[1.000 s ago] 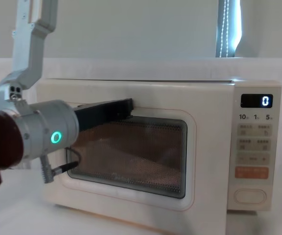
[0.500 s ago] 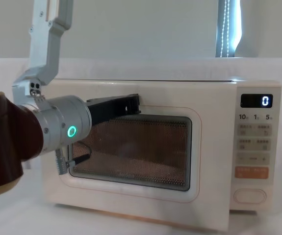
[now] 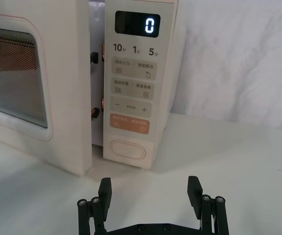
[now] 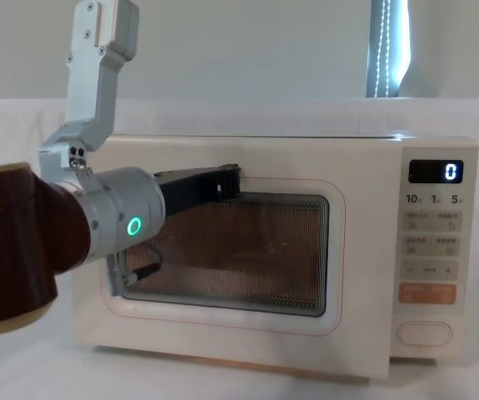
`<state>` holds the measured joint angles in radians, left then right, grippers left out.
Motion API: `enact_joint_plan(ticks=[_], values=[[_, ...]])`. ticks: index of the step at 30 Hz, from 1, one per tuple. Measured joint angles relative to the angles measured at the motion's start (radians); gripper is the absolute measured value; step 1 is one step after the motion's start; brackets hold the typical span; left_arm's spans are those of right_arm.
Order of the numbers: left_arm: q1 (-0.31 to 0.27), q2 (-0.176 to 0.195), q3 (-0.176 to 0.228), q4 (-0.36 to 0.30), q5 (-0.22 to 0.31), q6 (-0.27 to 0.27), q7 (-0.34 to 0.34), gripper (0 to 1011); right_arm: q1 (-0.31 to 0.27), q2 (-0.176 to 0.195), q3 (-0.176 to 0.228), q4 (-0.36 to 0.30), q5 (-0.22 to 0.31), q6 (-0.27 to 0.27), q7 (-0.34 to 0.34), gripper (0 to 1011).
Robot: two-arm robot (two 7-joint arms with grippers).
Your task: Press the button to open the microwave door with one hand; close the microwave door with the other hand.
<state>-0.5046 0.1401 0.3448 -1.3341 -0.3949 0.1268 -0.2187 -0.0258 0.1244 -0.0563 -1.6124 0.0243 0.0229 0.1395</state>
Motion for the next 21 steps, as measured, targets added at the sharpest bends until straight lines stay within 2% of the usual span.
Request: enact_joint_plan(ticks=[21], values=[[-0.049,-0.057,-0.012,0.076,0.029,-0.015,0.0,0,0.0,0.0,0.0,0.0,0.0,0.0,0.0,1002]])
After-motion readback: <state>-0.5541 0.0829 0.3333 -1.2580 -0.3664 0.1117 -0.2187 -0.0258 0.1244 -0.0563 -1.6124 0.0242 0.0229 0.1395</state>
